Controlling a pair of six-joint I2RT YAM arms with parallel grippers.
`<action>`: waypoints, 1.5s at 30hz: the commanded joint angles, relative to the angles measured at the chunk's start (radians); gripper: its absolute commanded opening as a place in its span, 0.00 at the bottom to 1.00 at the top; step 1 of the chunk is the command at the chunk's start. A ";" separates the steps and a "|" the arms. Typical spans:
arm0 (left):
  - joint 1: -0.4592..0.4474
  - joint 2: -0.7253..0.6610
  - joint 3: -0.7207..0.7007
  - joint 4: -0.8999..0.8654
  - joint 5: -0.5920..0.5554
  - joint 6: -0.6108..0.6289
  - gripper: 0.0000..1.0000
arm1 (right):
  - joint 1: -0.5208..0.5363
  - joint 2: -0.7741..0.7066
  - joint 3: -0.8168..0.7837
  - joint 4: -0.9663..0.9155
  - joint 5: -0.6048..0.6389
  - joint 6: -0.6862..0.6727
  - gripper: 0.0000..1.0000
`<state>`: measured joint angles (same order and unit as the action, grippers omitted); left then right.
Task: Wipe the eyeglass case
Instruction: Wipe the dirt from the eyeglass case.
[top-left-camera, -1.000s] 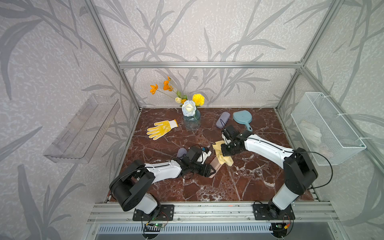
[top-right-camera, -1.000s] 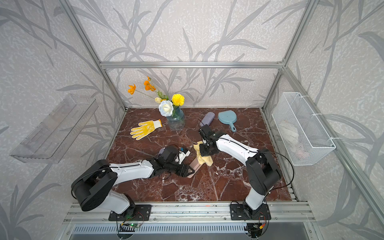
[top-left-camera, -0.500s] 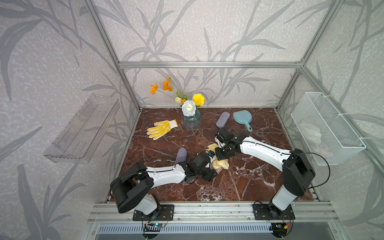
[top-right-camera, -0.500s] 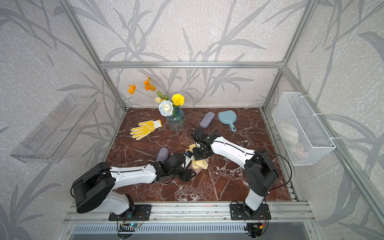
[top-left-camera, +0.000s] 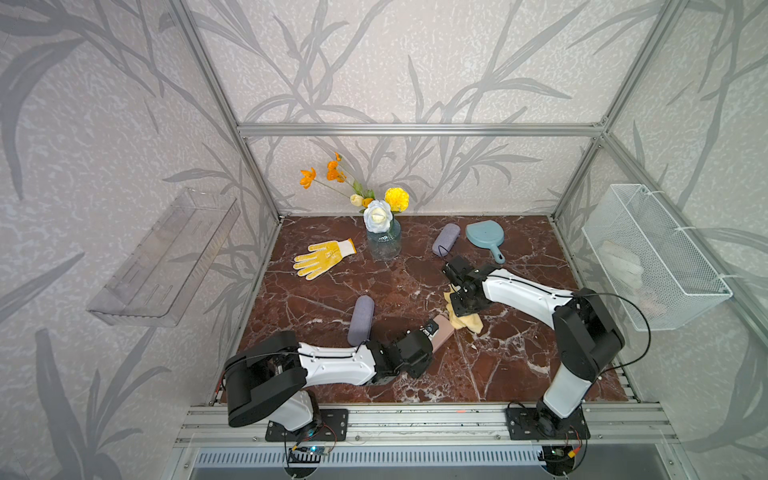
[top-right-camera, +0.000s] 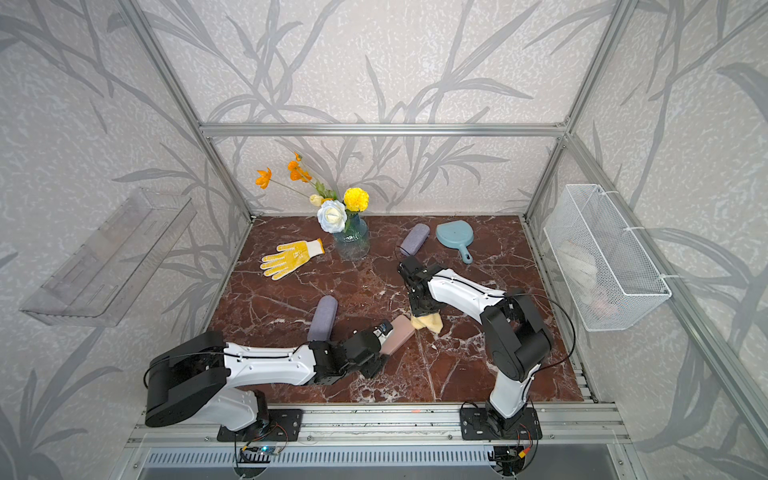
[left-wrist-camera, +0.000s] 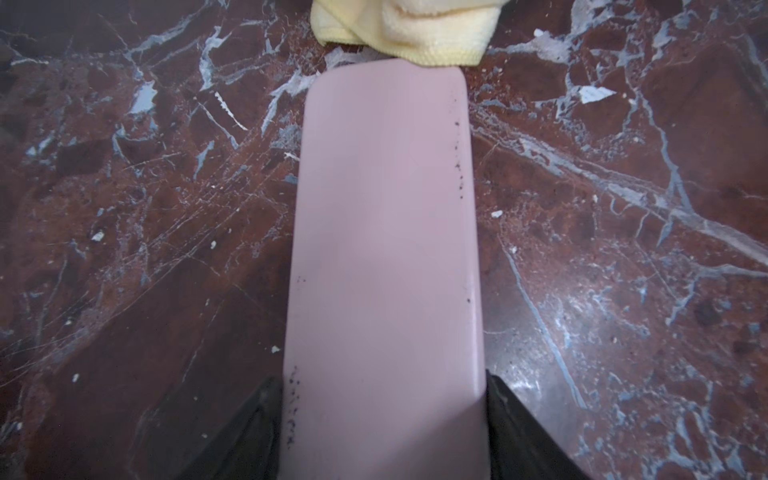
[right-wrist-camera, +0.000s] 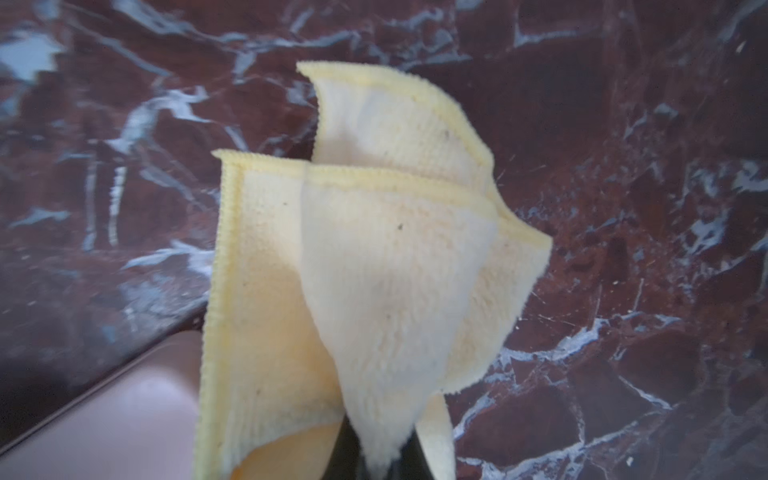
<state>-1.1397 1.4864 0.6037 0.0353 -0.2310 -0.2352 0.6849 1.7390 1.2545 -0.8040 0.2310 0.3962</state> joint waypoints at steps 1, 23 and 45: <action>-0.023 0.003 -0.025 -0.059 -0.075 0.018 0.08 | 0.070 -0.073 0.052 -0.050 -0.135 0.023 0.00; -0.147 0.012 -0.061 0.026 -0.304 0.057 0.08 | 0.092 0.141 0.232 -0.038 -0.254 -0.025 0.00; -0.159 0.068 -0.018 0.007 -0.292 0.082 0.06 | -0.065 0.318 0.200 -0.058 -0.165 -0.169 0.00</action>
<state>-1.3216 1.5211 0.5682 0.0731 -0.5682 -0.1837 0.5957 2.0132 1.4216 -0.7834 -0.0032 0.3058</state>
